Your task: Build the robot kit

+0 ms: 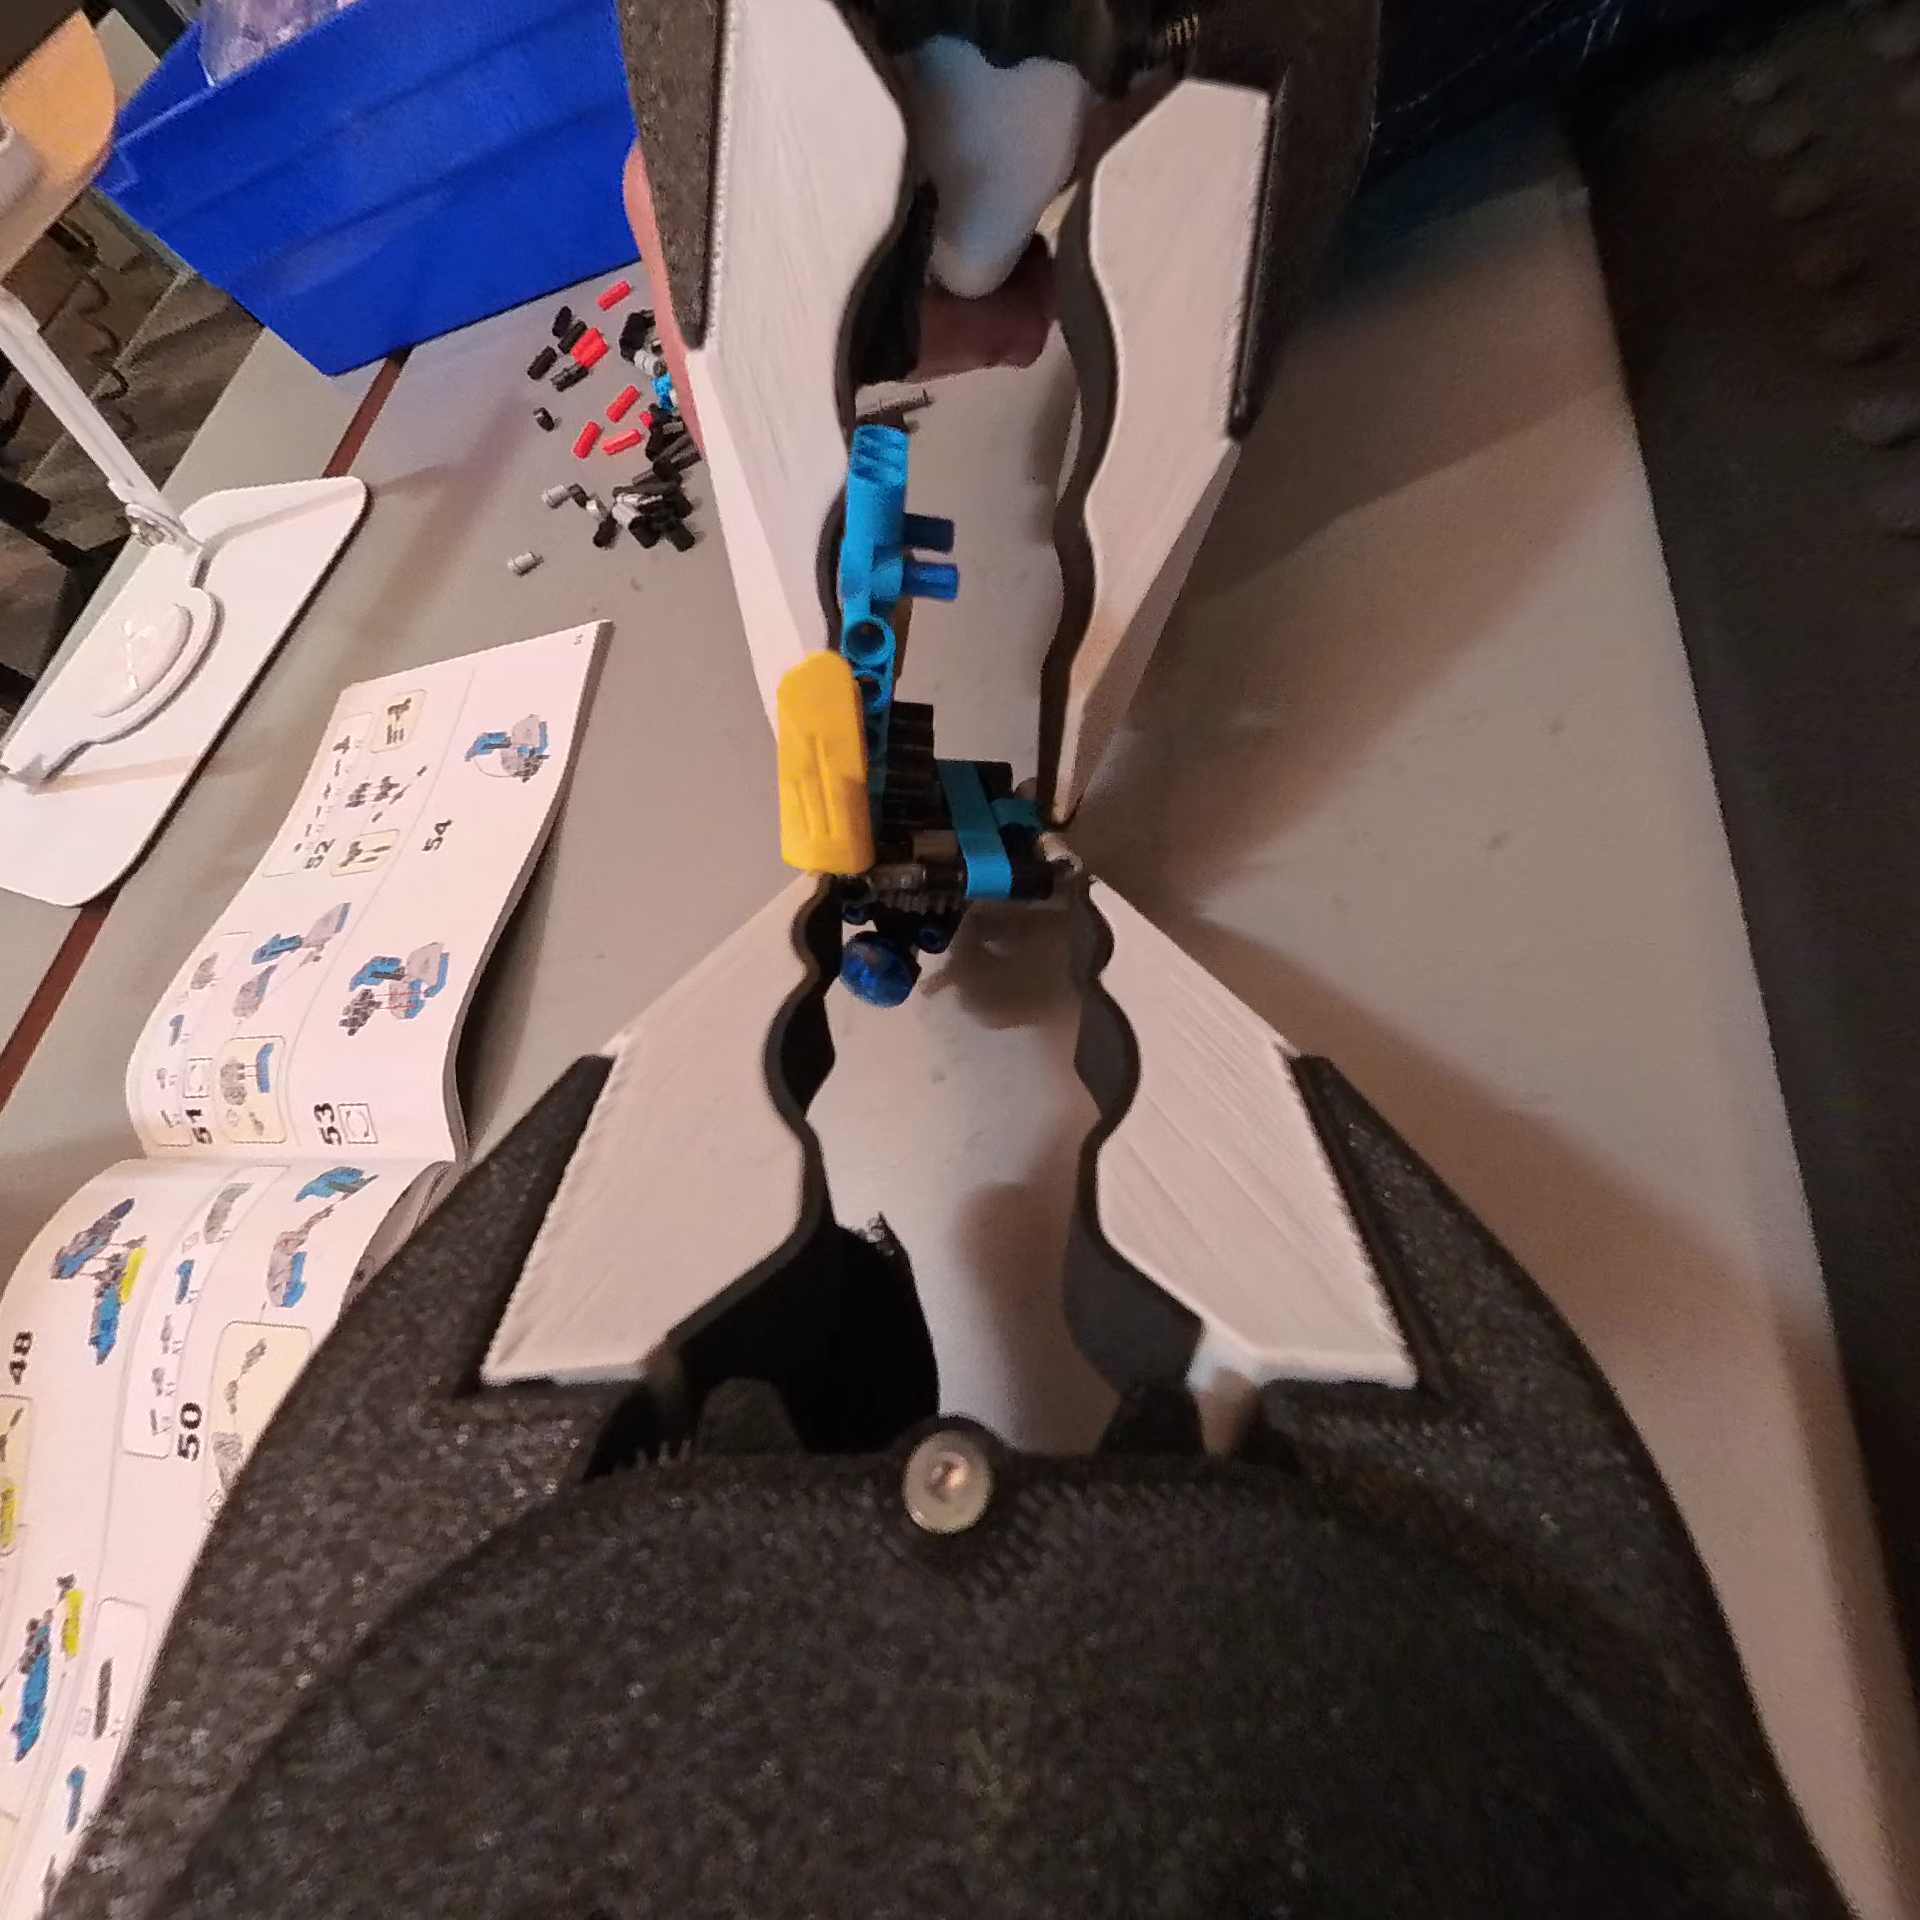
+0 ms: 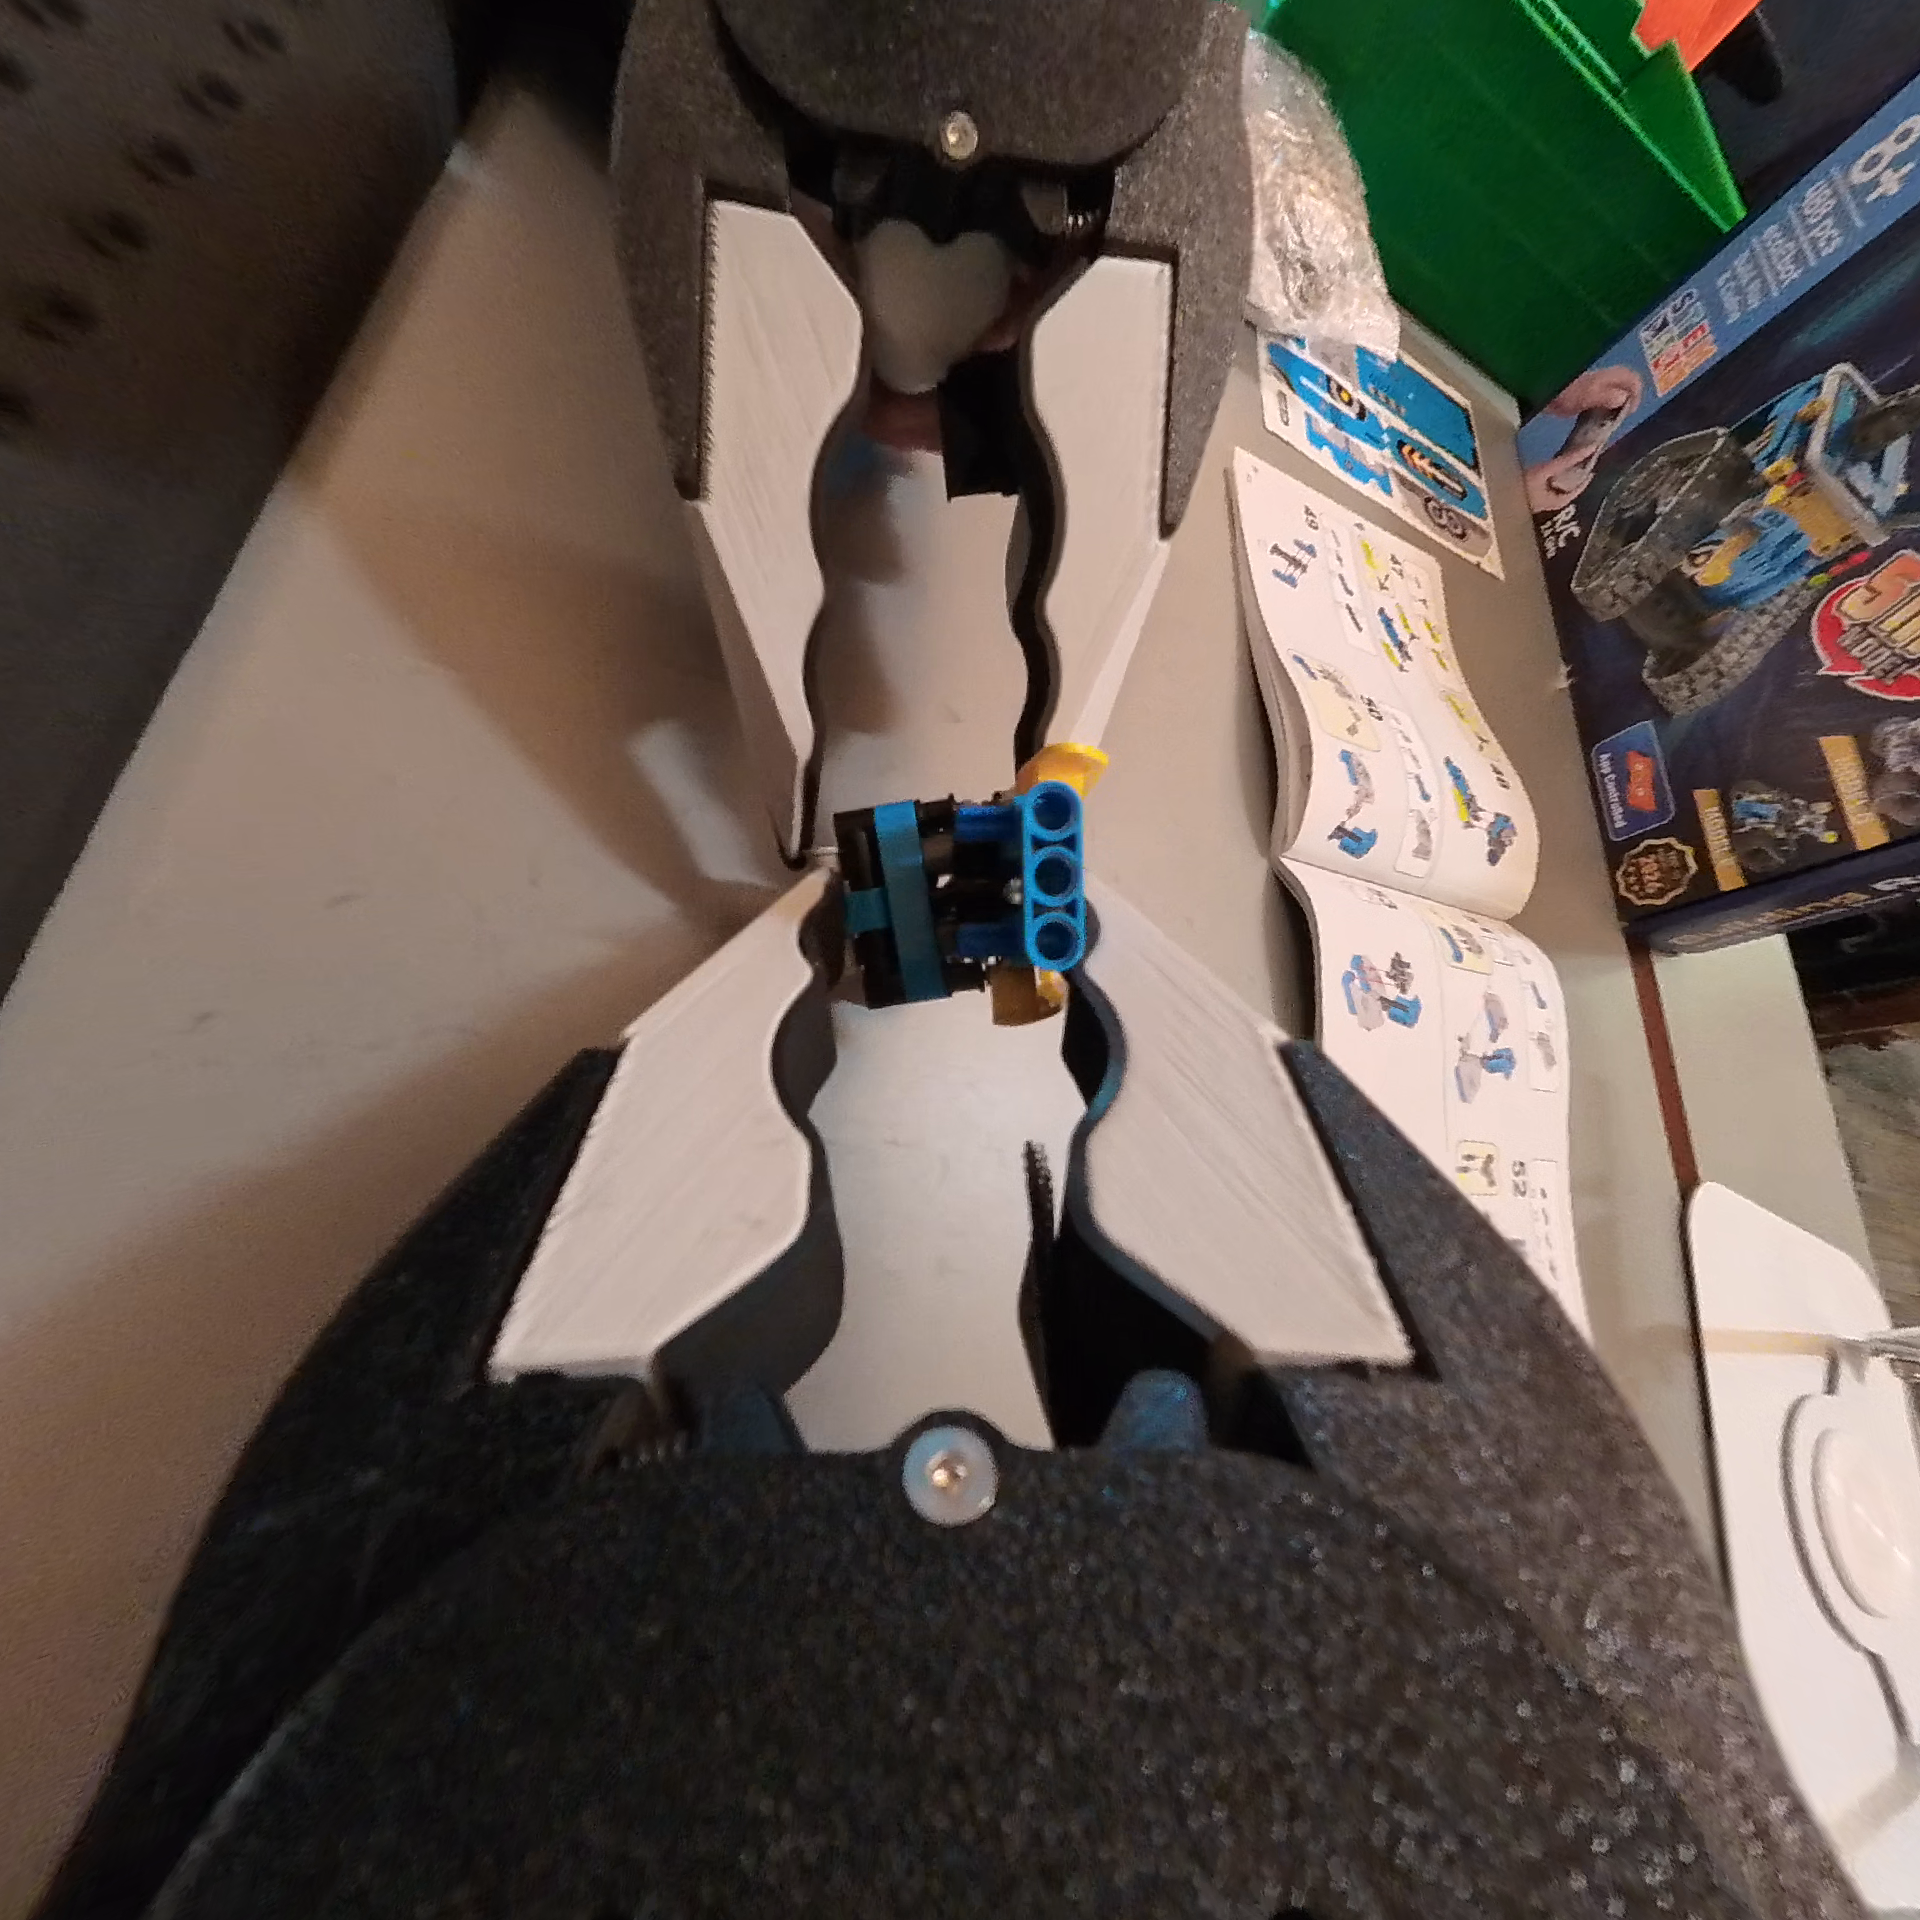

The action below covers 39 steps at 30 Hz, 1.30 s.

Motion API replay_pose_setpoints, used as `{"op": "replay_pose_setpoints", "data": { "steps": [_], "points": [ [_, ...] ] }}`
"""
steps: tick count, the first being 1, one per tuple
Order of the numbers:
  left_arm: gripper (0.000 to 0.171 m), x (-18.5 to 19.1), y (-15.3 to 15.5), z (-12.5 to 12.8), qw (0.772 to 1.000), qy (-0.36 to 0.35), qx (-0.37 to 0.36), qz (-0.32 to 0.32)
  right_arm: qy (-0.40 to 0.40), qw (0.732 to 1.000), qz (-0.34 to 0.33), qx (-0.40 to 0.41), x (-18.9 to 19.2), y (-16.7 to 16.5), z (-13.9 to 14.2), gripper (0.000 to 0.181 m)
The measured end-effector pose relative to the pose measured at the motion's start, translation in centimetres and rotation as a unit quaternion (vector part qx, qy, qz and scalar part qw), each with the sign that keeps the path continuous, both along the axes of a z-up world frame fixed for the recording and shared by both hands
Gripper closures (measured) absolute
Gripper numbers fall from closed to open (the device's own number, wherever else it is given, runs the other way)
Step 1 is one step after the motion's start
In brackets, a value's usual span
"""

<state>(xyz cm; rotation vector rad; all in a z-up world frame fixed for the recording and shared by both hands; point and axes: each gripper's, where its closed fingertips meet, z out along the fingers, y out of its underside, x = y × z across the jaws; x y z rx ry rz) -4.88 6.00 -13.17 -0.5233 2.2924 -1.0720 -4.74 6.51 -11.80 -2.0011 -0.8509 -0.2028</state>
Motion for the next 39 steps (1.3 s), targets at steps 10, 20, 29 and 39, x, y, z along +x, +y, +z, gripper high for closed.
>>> {"op": "replay_pose_setpoints", "data": {
  "steps": [10, 20, 29, 39],
  "points": [
    [0.127, 0.6, 0.7, 0.1, 0.998, 0.031, -0.04, 0.024, -0.05, 0.997, -0.03, 0.056, 1.3, -0.3, 2.7, 0.13],
    [0.127, 1.9, 1.3, 1.0, 0.978, 0.112, -0.158, 0.081, -0.197, 0.975, -0.096, 0.043, 0.1, -0.4, -0.1, 0.12],
    [0.127, 1.5, 0.5, 0.7, 0.977, 0.128, -0.148, 0.083, -0.181, 0.98, -0.079, 0.015, 0.1, 0.7, -0.7, 0.137],
    [0.128, 1.5, 0.0, 0.6, 0.972, 0.146, -0.16, 0.096, -0.204, 0.973, -0.112, 0.011, 1.0, 1.1, -1.0, 0.146]
  ]
}}
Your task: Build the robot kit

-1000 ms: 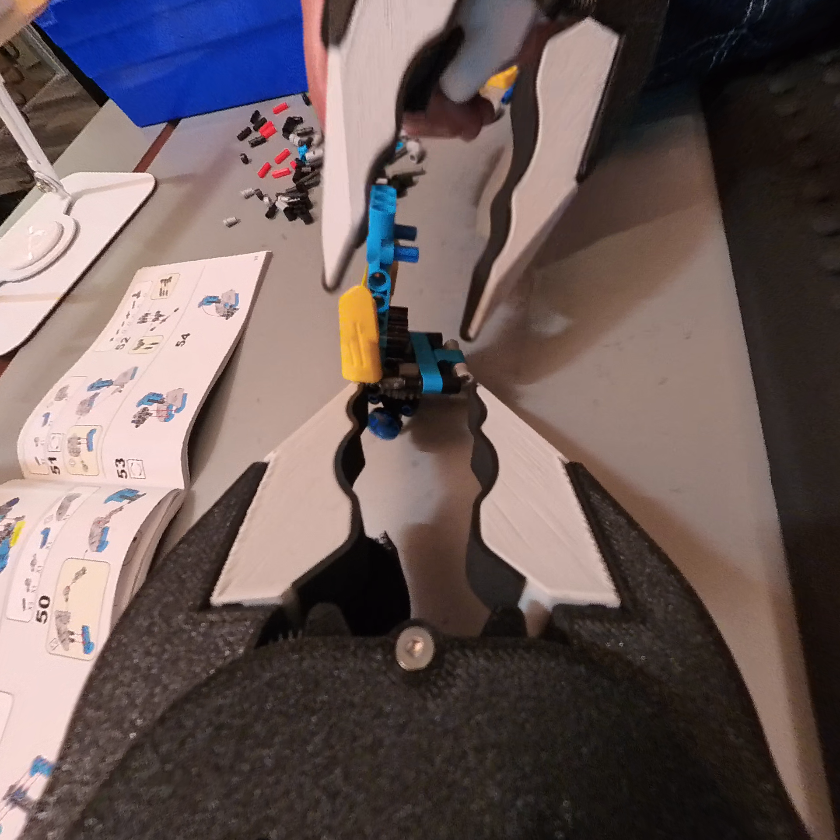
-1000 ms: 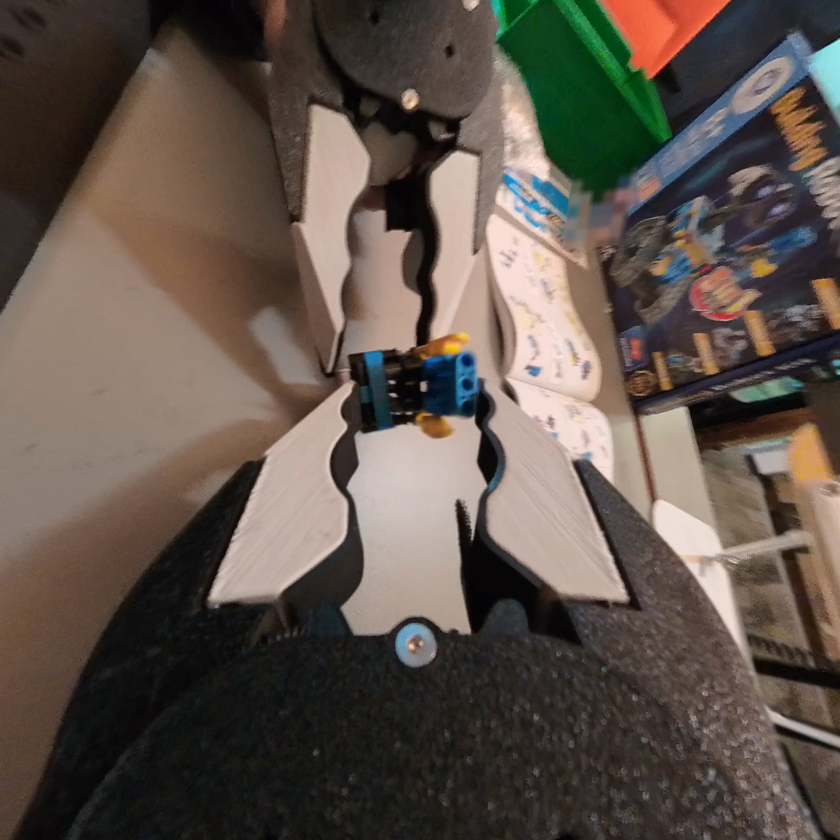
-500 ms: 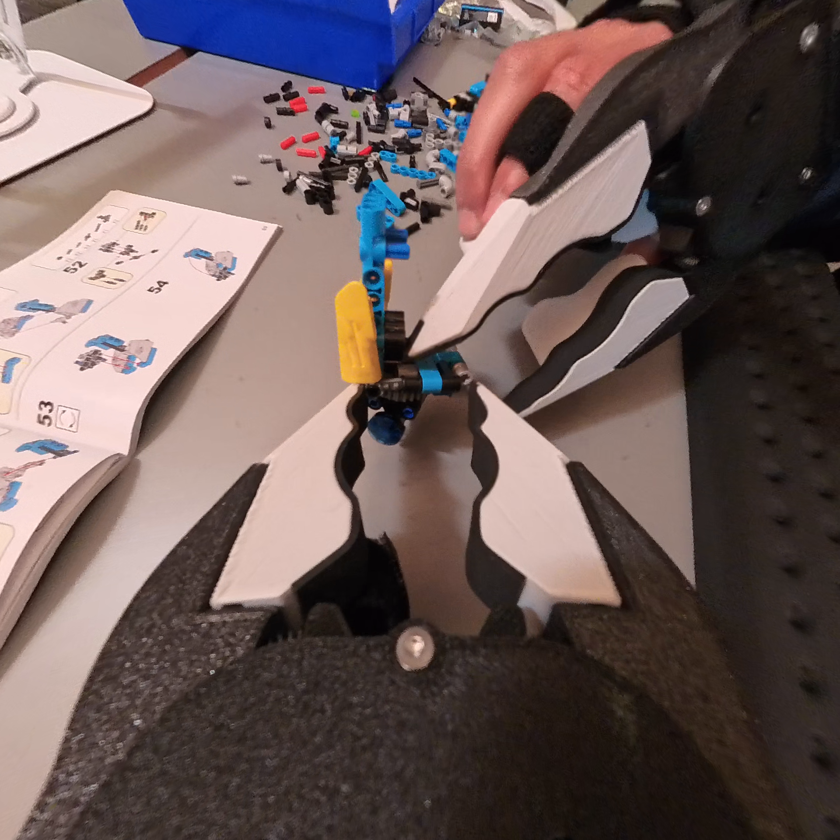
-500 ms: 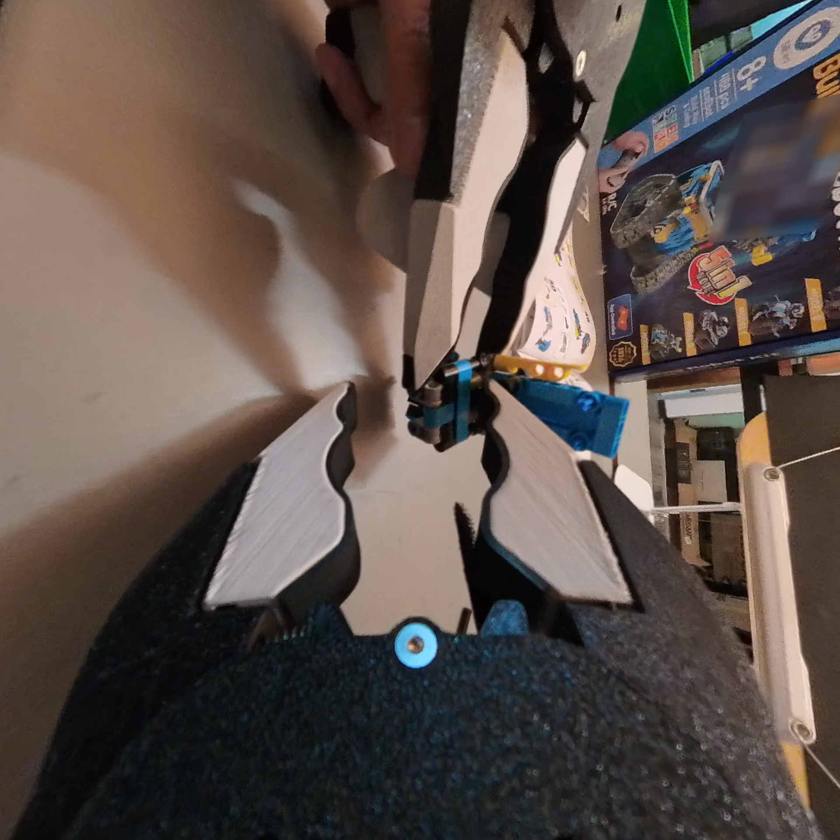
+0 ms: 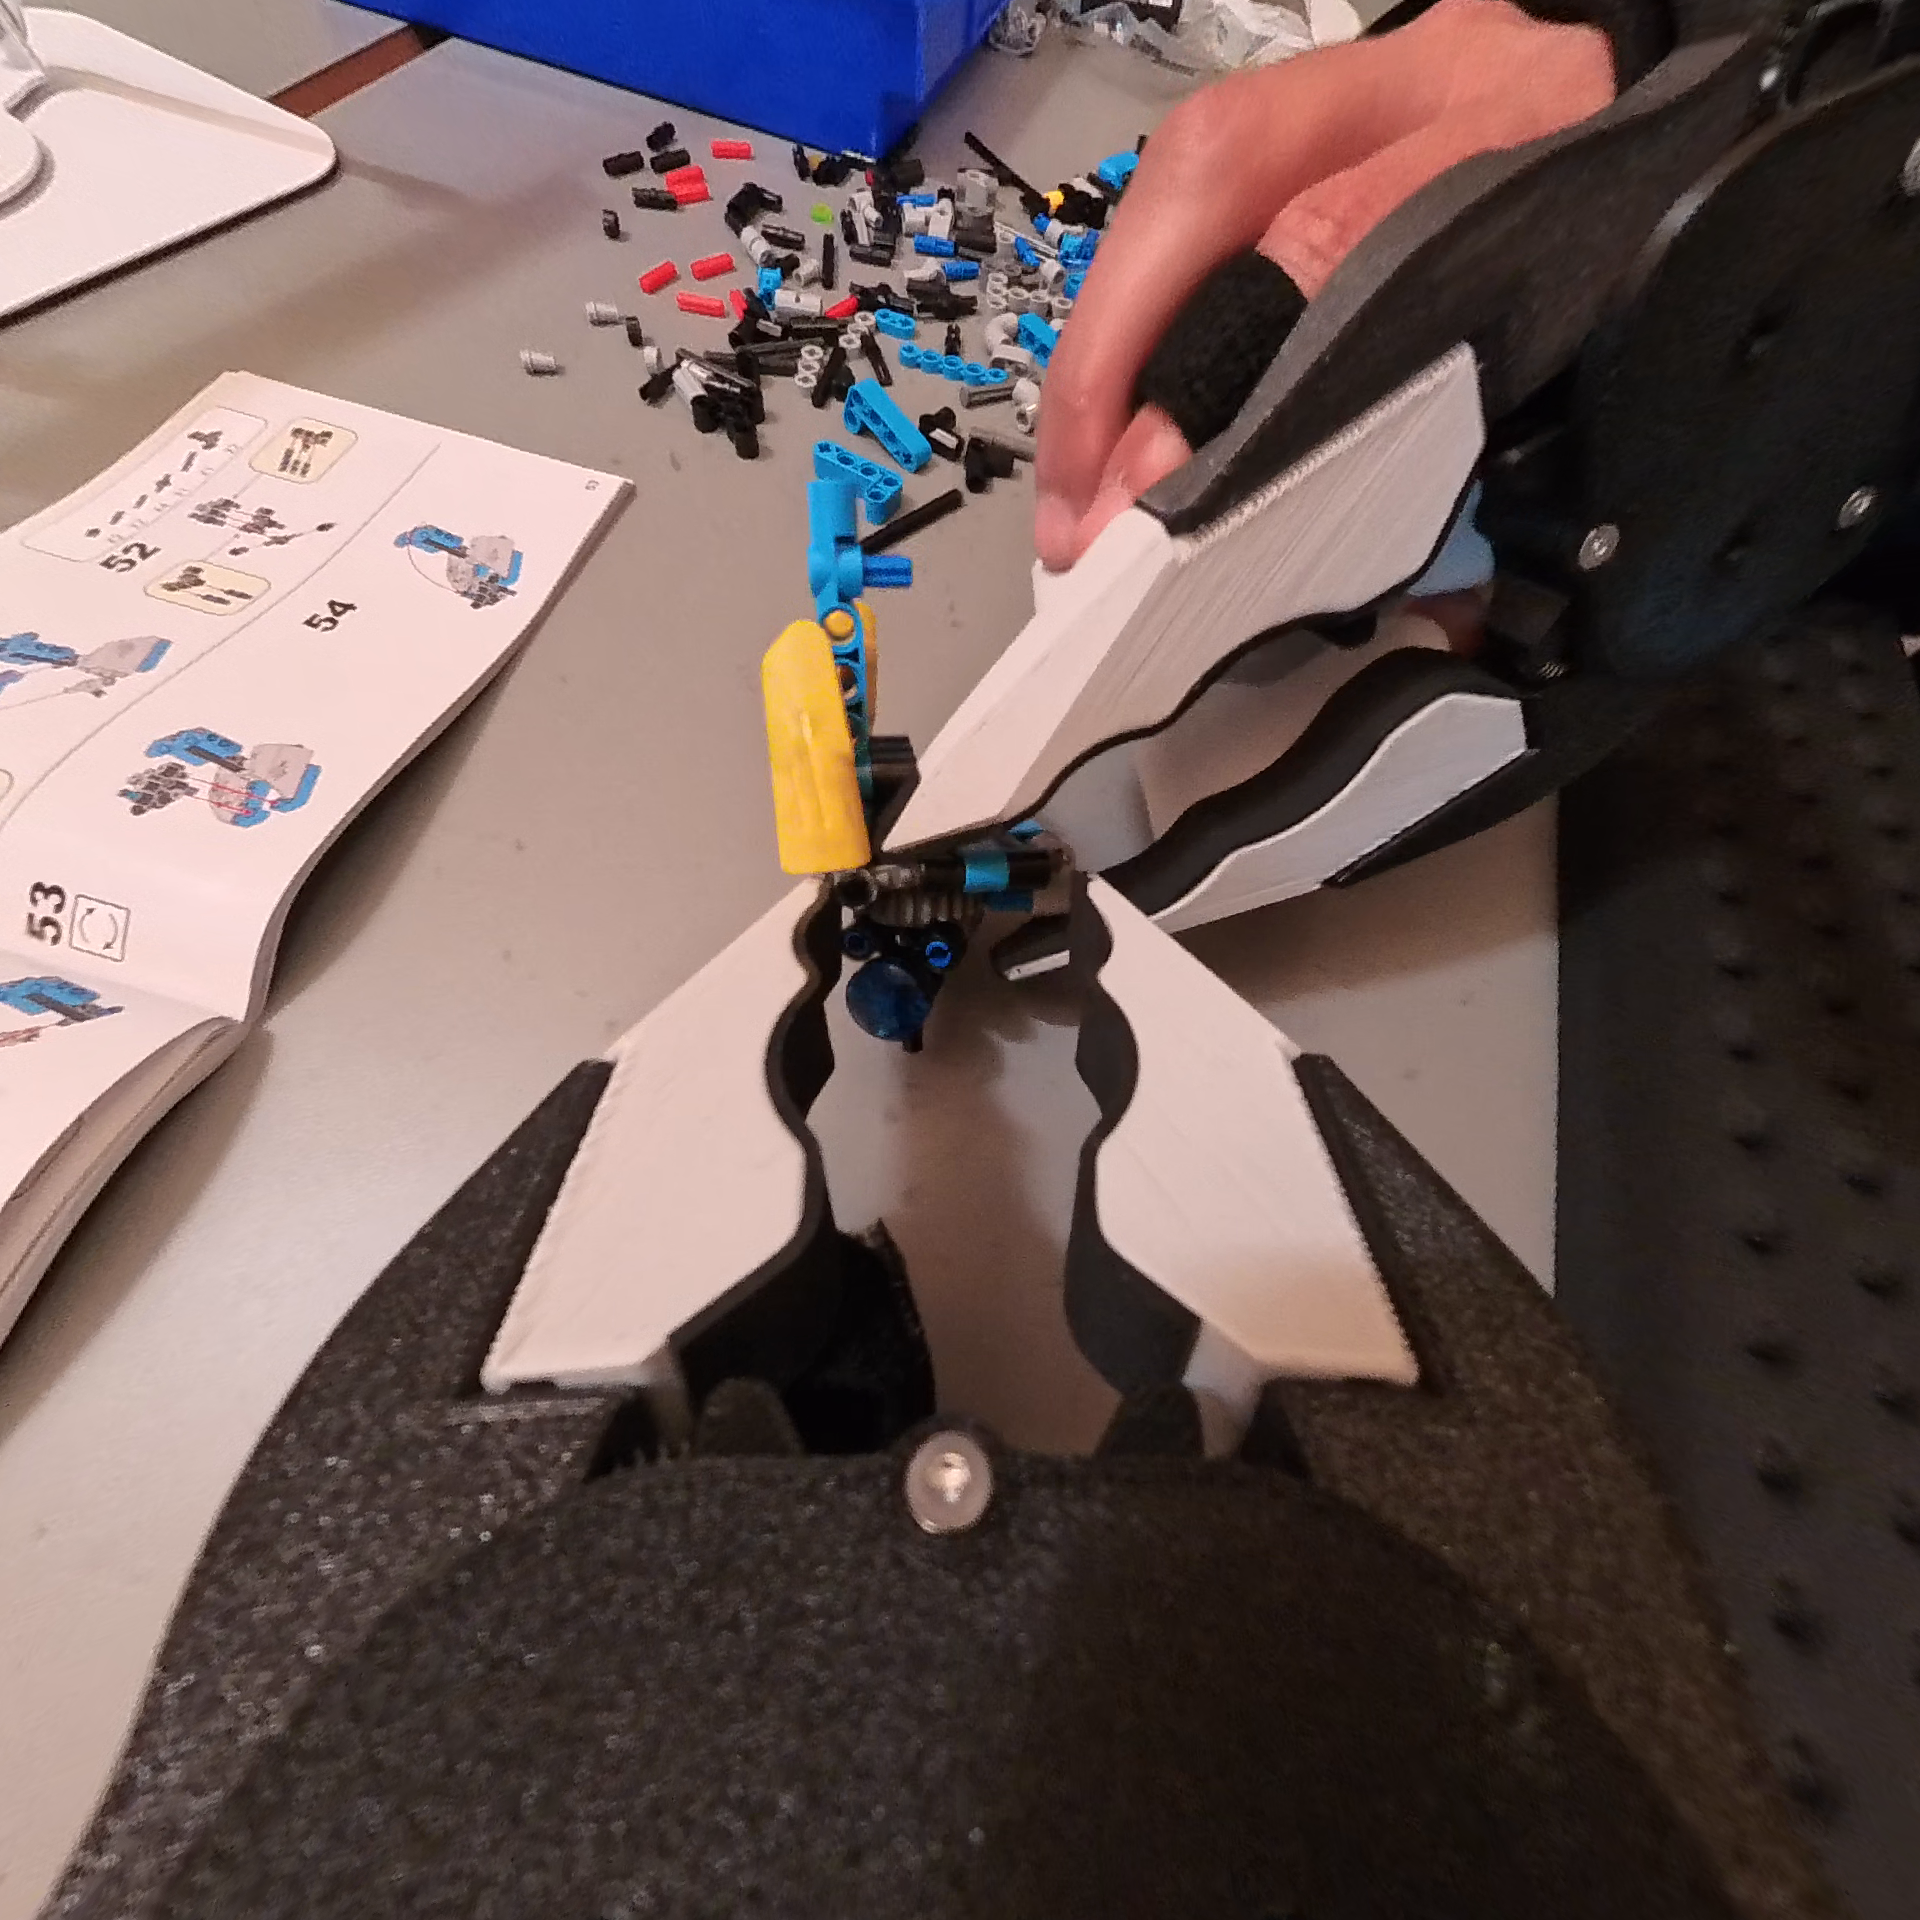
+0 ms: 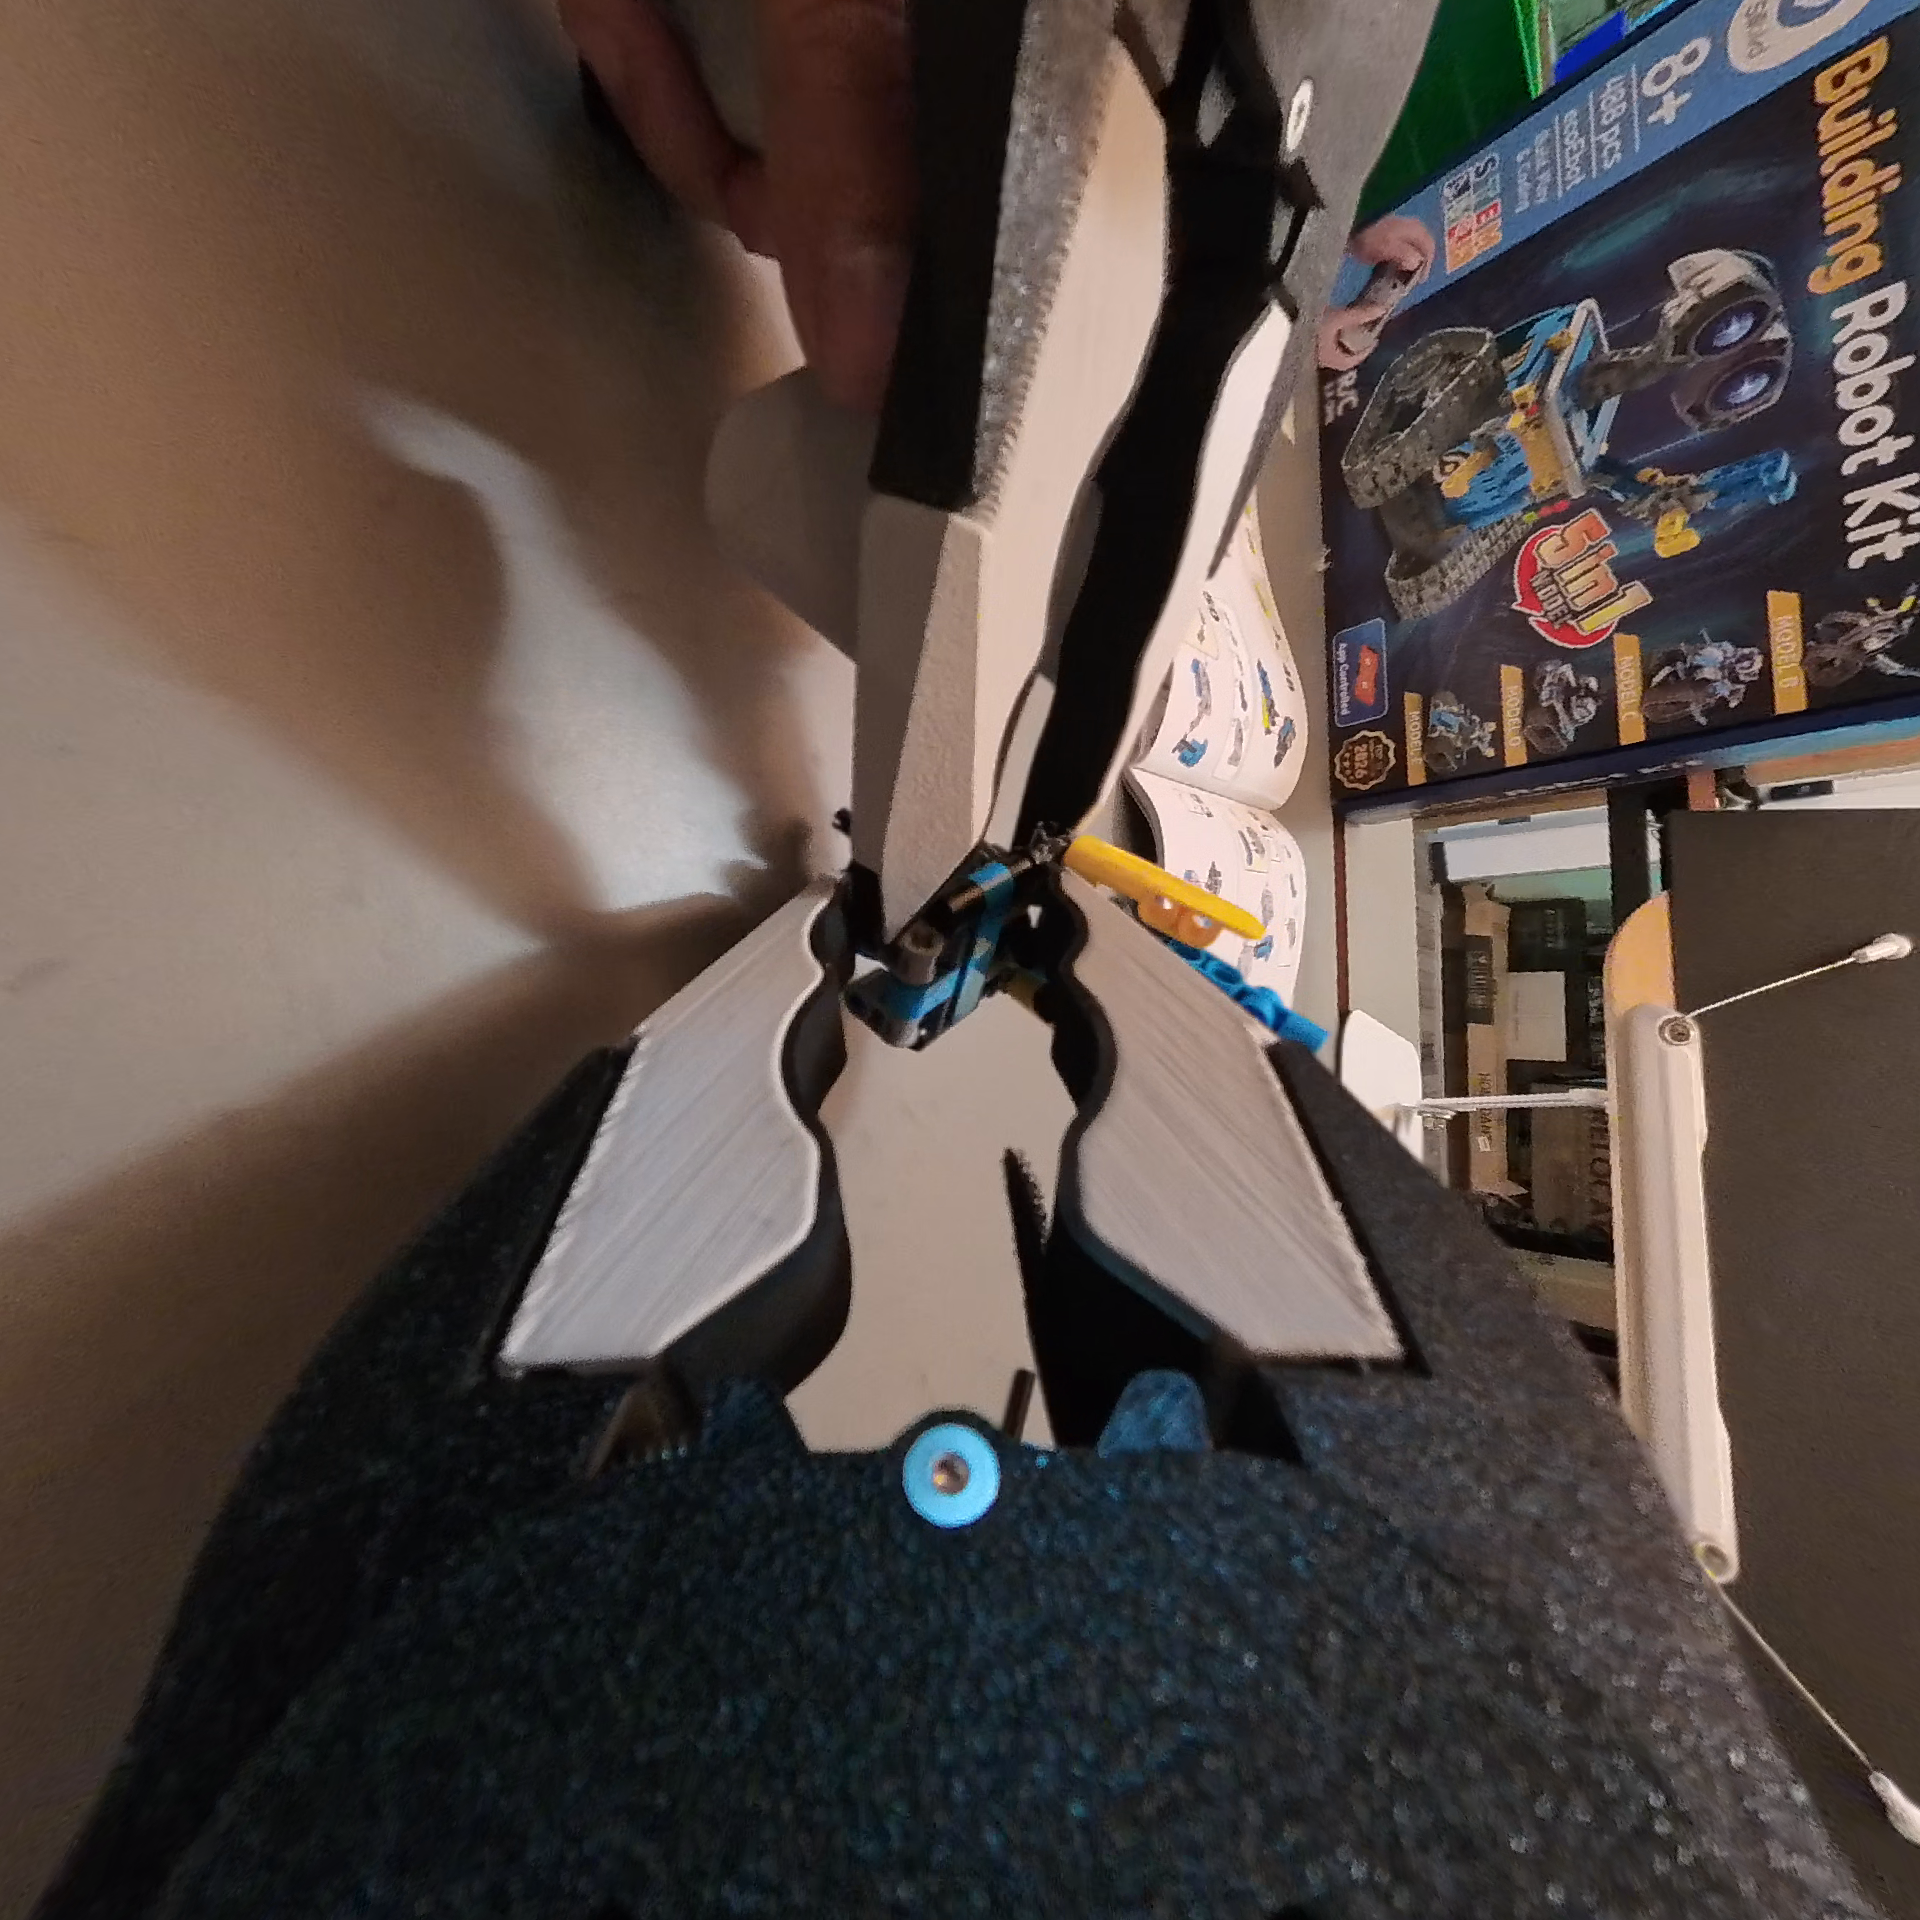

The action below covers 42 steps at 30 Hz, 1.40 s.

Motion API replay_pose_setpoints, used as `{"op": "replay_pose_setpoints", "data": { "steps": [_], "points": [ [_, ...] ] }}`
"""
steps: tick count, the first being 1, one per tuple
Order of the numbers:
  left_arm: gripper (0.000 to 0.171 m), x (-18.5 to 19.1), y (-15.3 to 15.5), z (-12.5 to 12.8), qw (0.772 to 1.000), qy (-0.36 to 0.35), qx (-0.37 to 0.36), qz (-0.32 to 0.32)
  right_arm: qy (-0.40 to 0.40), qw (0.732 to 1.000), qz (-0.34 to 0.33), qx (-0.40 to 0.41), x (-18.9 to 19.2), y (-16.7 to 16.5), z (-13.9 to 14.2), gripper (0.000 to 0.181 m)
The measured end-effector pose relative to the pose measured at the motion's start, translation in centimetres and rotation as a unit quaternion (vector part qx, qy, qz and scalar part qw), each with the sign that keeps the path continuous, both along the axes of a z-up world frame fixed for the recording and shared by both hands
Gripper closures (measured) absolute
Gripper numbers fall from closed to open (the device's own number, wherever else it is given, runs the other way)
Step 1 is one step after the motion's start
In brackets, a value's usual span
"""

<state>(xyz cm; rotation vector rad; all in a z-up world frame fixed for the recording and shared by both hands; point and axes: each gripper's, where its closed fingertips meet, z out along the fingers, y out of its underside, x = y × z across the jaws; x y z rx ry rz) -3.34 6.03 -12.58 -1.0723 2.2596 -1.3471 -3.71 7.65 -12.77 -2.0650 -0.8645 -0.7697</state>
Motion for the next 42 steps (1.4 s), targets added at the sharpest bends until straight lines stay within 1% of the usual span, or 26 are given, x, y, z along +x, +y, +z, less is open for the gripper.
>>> {"op": "replay_pose_setpoints", "data": {
  "steps": [5, 12, 18, 25, 26, 31, 36, 37, 39, 41, 42],
  "points": [
    [0.128, -0.2, -0.1, -0.4, 1.0, 0.001, 0.008, -0.008, -0.011, 1.0, 0.013, -0.003, -0.3, 0.0, -0.4, 0.147],
    [0.127, -0.3, -0.1, -0.4, 1.0, -0.014, 0.023, -0.015, -0.002, 1.0, 0.017, -0.003, -0.4, -0.1, -0.4, 0.147],
    [0.127, 0.0, 0.0, -0.4, 0.999, -0.02, 0.033, -0.007, -0.018, 1.0, 0.015, -0.003, -0.2, -0.1, -0.4, 0.147],
    [0.129, 0.0, 0.1, -0.4, 0.999, -0.03, 0.044, -0.002, -0.003, 1.0, 0.014, 0.001, -0.3, -0.1, -0.3, 0.146],
    [0.134, 0.1, 0.2, -0.4, 0.998, -0.038, 0.051, -0.002, -0.006, 1.0, 0.015, 0.004, -0.3, -0.1, -0.2, 0.146],
    [0.134, 0.0, 0.1, -0.4, 0.998, -0.043, 0.054, -0.01, 0.016, 1.0, 0.018, 0.001, -0.6, -0.3, -0.2, 0.147],
    [0.134, 0.1, 0.2, -0.4, 0.998, -0.039, 0.048, -0.007, 0.012, 1.0, 0.019, 0.0, -0.5, -0.3, -0.2, 0.146],
    [0.134, 0.1, 0.2, -0.4, 0.998, -0.037, 0.042, -0.008, 0.019, 1.0, 0.021, 0.0, -0.6, -0.6, -0.2, 0.146],
    [0.134, 0.1, 0.6, 0.0, 0.999, -0.039, 0.028, -0.006, 0.071, 0.997, 0.029, 0.011, -1.1, -1.1, 0.5, 0.141],
    [0.134, -0.1, 0.7, 0.7, 0.999, -0.042, -0.001, -0.015, 0.162, 0.985, 0.043, 0.045, -1.3, -1.9, 2.3, 0.139],
    [0.134, -0.4, 0.7, 1.2, 0.999, -0.044, -0.018, -0.025, 0.219, 0.972, 0.043, 0.07, -0.7, -2.3, 3.6, 0.141]
  ]
}}
